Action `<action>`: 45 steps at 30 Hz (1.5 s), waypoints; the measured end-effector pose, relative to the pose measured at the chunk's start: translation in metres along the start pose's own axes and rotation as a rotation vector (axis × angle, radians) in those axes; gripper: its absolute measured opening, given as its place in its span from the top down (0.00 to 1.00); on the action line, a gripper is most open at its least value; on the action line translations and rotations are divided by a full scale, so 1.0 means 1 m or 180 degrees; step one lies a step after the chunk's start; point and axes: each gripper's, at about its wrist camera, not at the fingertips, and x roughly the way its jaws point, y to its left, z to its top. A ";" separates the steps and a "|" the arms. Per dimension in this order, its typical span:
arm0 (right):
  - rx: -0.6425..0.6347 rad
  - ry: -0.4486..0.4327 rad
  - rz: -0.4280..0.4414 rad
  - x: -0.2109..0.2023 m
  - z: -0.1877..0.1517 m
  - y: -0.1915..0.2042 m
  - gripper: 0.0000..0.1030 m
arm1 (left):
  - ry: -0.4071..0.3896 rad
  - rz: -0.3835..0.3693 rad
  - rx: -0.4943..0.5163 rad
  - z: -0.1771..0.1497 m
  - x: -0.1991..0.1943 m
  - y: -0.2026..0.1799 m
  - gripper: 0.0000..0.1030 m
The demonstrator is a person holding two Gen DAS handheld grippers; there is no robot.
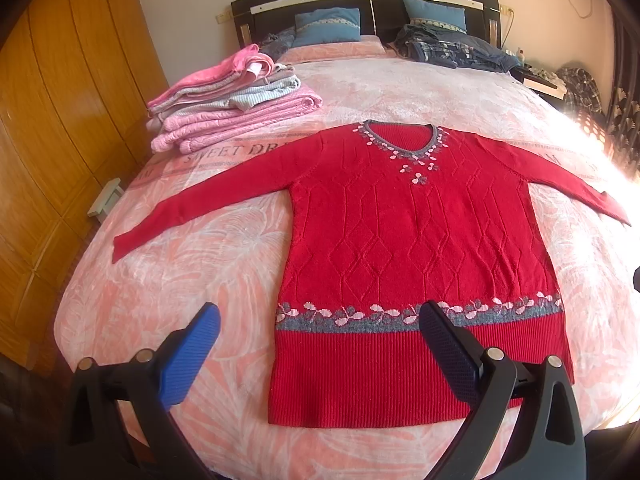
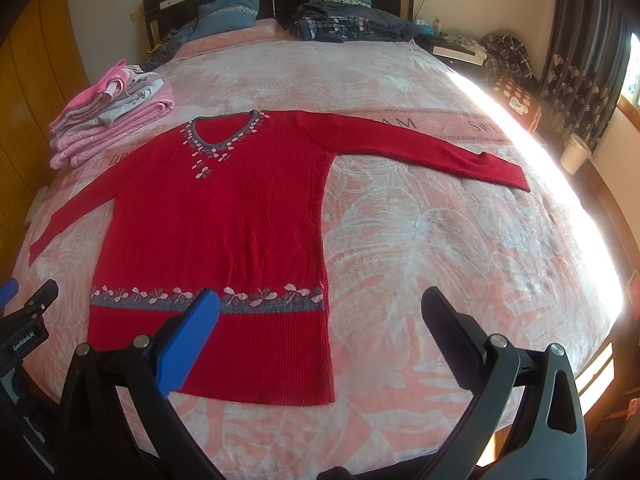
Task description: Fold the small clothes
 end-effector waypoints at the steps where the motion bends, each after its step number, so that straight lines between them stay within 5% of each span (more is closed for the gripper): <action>1: 0.0003 0.0000 0.0003 0.000 0.000 -0.001 0.03 | 0.0001 0.0001 -0.0003 0.000 0.000 0.000 0.04; 20: 0.0131 0.0082 0.0195 0.011 0.015 -0.018 0.03 | 0.0033 0.0064 0.0031 0.009 0.011 -0.007 0.04; 25: 0.0107 0.0194 -0.0138 0.032 0.053 -0.045 0.03 | 0.0204 0.0152 0.0099 0.036 0.041 -0.028 0.04; 31: 0.0250 0.0330 -0.0153 0.077 0.117 -0.116 0.03 | 0.0293 0.0050 0.0212 0.075 0.068 -0.067 0.04; 36: 0.0886 0.0558 0.0272 0.128 0.151 -0.215 0.03 | 0.0358 -0.0142 0.0237 0.115 0.098 -0.111 0.04; 45: 0.1313 0.0670 -0.0108 0.214 0.168 -0.365 0.03 | 0.0255 -0.0382 0.0115 0.182 0.162 -0.180 0.04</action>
